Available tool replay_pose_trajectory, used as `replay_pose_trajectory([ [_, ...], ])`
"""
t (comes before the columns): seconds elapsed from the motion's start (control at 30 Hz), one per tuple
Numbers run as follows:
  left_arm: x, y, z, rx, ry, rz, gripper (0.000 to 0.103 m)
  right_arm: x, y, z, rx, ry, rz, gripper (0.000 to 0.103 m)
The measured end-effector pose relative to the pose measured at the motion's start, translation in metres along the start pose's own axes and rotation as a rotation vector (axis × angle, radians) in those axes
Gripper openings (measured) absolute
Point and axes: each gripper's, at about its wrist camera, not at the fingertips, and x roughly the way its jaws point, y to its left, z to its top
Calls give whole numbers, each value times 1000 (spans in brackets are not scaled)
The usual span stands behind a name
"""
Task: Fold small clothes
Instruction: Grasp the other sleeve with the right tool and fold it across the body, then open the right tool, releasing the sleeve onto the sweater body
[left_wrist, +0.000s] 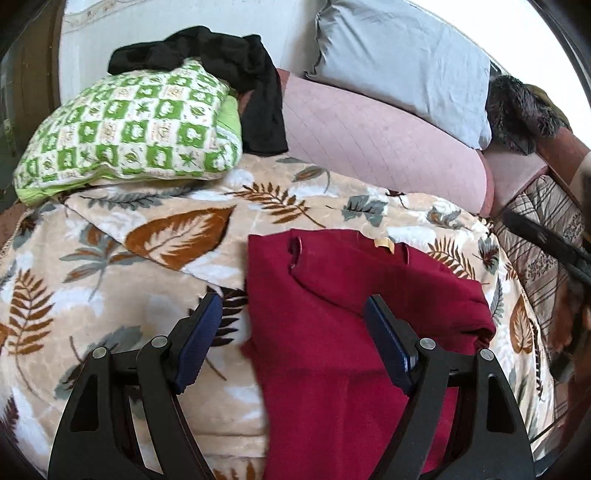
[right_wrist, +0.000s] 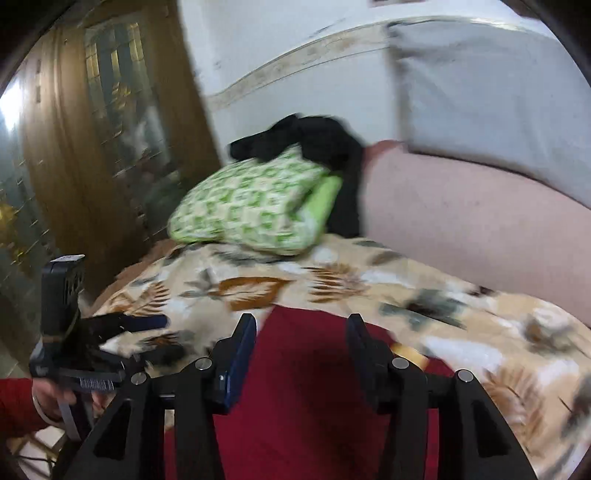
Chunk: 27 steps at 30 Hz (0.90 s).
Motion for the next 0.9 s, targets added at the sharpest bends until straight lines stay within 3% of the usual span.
replay_pose_trajectory([
  [0.1, 18, -10, -3, 0, 18, -38, 80, -45, -31, -45, 28, -1, -181, 51],
  [0.13, 26, -14, -3, 0, 27, -39, 80, -51, -40, -65, 16, 28, -256, 52],
  [0.2, 43, -20, -4, -8, 55, -36, 80, -49, -55, -101, 22, 110, -317, 52],
  [0.27, 57, -22, -3, -23, 79, -29, 80, -39, -64, -129, 36, 174, -320, 52],
  [0.37, 74, -24, -3, -50, 115, -17, 80, -19, -65, -152, 22, 193, -323, 51],
  [0.47, 77, -29, -3, -27, 122, 0, 80, -10, -68, -156, 40, 198, -364, 8],
  [0.57, 75, -31, -3, -9, 105, 0, 80, -26, -63, -160, 50, 198, -291, 8],
  [0.67, 83, -31, -3, -31, 128, -1, 80, -19, -79, -190, 120, 353, -292, 8],
  [0.73, 86, -32, -3, -38, 131, -8, 80, -28, -92, -196, 193, 353, -244, 8],
  [0.77, 85, -33, -2, -28, 121, 1, 80, -41, -96, -191, 233, 311, -194, 13],
  [0.83, 87, -31, 0, -25, 110, 13, 80, -66, -103, -179, 284, 210, -181, 37],
  [0.87, 89, -28, 2, -36, 113, 15, 80, -80, -110, -171, 327, 123, -201, 59],
  [0.9, 92, -23, 4, -54, 117, 16, 80, -86, -117, -165, 366, 60, -224, 74],
])
